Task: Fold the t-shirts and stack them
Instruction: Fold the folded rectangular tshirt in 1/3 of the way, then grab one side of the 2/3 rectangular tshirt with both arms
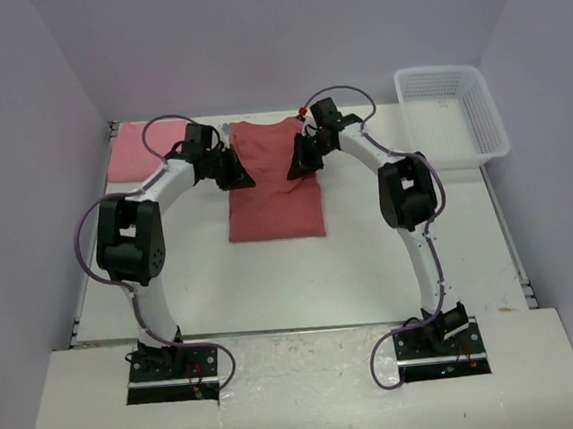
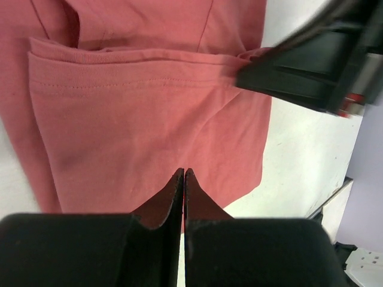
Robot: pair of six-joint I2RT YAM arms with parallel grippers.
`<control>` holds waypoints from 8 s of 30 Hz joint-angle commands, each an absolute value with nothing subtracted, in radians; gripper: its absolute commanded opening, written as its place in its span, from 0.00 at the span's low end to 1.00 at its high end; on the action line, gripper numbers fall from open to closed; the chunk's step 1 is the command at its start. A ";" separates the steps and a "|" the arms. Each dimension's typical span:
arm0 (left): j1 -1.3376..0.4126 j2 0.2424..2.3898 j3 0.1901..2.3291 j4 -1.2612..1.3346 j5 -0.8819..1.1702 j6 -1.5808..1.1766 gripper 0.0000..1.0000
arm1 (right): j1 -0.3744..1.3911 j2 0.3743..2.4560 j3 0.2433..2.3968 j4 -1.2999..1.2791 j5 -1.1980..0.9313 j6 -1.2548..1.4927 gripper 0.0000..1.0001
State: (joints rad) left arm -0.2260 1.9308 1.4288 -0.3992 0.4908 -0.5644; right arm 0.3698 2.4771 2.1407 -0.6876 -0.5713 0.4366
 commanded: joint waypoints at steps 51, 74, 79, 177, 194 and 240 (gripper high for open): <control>-0.095 2.226 1.534 -0.399 0.454 -0.591 0.00 | 0.408 2.079 1.128 -0.345 -0.581 0.819 0.00; -0.135 1.869 1.059 -0.333 0.356 -0.618 0.00 | 0.497 1.797 0.609 -0.074 -0.508 0.925 0.00; -0.149 1.795 0.976 -0.304 0.347 -0.615 0.00 | 0.603 1.724 0.522 -0.017 -0.474 1.000 0.00; -0.276 1.000 0.661 -0.948 0.242 -0.591 0.49 | 0.986 1.402 0.430 -0.054 -0.002 1.092 0.00; -0.278 1.078 0.569 -0.809 0.334 -0.591 0.57 | 0.986 1.341 0.397 -0.060 -0.002 1.097 0.00; -0.287 1.215 0.431 -0.647 0.417 -0.719 0.00 | 0.986 1.302 0.396 -0.109 0.015 1.101 0.00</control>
